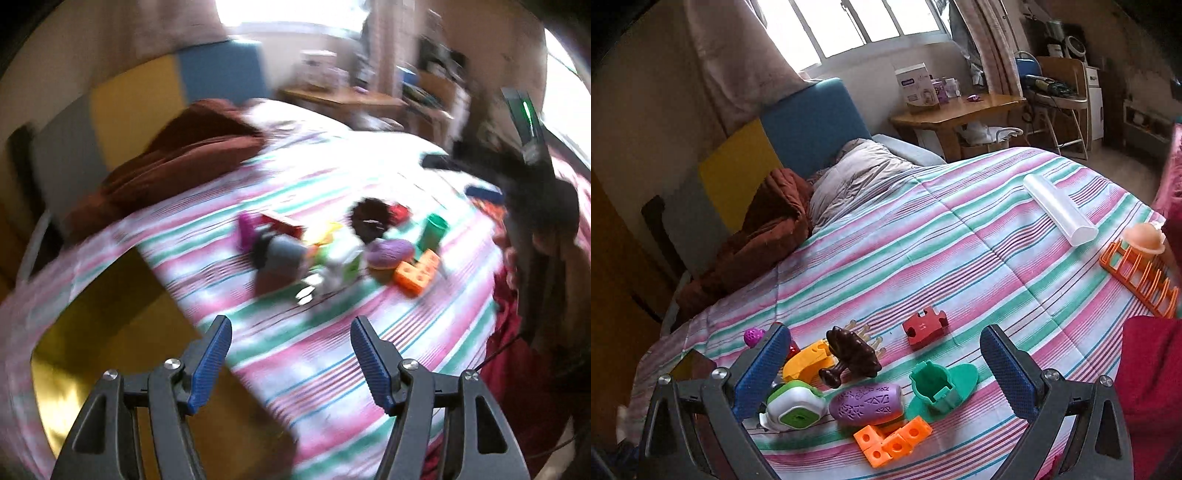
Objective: Organize rigid objects
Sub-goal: 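Grasp the green-white plug-in device with the left gripper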
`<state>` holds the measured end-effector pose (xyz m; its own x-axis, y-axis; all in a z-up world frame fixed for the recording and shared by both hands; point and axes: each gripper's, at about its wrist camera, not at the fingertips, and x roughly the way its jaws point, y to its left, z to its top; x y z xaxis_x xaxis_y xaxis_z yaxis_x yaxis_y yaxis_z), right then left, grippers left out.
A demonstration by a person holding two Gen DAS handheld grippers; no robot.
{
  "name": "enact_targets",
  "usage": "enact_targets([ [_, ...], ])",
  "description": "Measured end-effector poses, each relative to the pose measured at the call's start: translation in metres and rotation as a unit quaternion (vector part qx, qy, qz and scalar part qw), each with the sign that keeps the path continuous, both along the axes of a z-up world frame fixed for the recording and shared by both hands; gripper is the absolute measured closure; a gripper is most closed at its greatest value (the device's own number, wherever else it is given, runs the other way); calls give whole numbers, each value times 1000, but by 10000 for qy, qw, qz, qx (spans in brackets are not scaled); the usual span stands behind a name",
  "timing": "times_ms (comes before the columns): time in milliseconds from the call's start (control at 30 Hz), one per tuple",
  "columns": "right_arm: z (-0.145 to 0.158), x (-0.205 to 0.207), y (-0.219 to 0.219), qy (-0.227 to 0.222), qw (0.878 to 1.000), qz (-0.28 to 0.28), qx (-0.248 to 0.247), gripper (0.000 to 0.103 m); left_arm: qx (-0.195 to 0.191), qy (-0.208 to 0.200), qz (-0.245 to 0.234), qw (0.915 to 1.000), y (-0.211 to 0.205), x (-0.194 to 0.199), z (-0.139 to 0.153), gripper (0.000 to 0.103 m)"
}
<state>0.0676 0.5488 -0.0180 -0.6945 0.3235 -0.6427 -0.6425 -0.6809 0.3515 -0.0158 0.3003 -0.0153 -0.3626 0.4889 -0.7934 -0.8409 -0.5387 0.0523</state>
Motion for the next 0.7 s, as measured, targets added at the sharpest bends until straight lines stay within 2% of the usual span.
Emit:
enact_targets([
  [200,0,3,5,55,9999,-58,-110,0,-393,203,-872,9952,64,-4,-20,35],
  [367,-3,6,11,97,9994,-110,-318,0,-598,175,-1213,9907,98,-18,-38,37],
  [500,-5,7,15,138,9989,-131,-438,0,-975,247,-1514,9833,120,-21,-59,37],
  [567,-5,8,15,168,9987,-136,-457,0,-1088,207,-1569,9814,125,-25,-68,44],
  [633,-4,8,16,190,9986,-156,-460,0,-1111,307,-1629,9799,127,-22,-70,56],
  [700,-4,9,16,202,9986,-189,-458,0,-1062,313,-1634,9803,126,-18,-70,56],
])
